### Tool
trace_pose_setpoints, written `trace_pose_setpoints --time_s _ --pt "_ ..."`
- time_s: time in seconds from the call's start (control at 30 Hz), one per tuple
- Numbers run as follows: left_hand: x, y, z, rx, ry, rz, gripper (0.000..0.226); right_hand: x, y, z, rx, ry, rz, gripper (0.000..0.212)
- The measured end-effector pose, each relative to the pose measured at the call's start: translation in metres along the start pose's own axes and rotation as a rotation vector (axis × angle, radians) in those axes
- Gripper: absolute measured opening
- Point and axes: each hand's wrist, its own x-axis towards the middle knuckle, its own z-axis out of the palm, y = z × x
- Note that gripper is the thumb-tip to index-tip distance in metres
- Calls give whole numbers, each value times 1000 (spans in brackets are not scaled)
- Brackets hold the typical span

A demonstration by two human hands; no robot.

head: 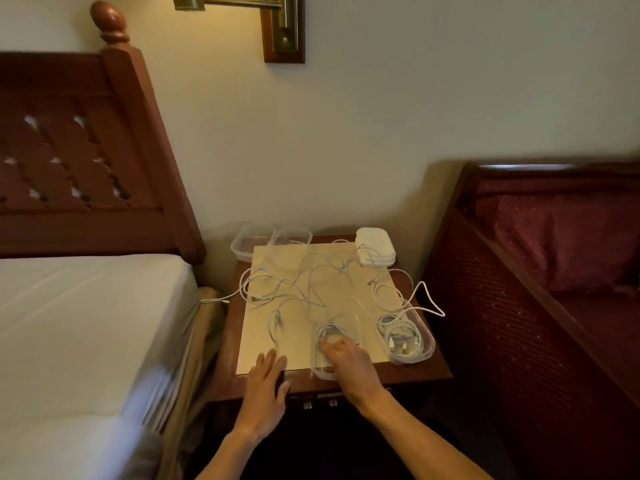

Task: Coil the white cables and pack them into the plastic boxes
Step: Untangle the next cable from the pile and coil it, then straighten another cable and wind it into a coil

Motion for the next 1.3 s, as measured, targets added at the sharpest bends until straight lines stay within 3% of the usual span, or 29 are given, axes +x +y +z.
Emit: trace_pose_setpoints --time_s 0.1,0.2,0.3,0.4,0.5,0.7,1.13,1.3 --pt "3 -4 3 34 2 17 52 3 0 1 39 -42 12 38" --pt "2 -6 5 42 12 18 52 3 -9 -2 81 134 34 22" --pt "3 -6 5 37 -1 11 53 4 -17 5 28 223 33 39" --pt "5 -3 4 22 -14 -6 53 4 -22 8 105 -11 125 73" --pt "4 1 3 -6 -5 -28 52 5 -15 8 49 -148 115 82" --pt "5 9 4 -13 -15 -69 53 -4 24 2 25 -177 17 65" --pt "10 13 -1 -21 -54 -14 52 -15 60 -2 39 -147 10 68" --pt "13 0 -5 -35 96 14 35 -19 54 -7 85 -22 -14 67"
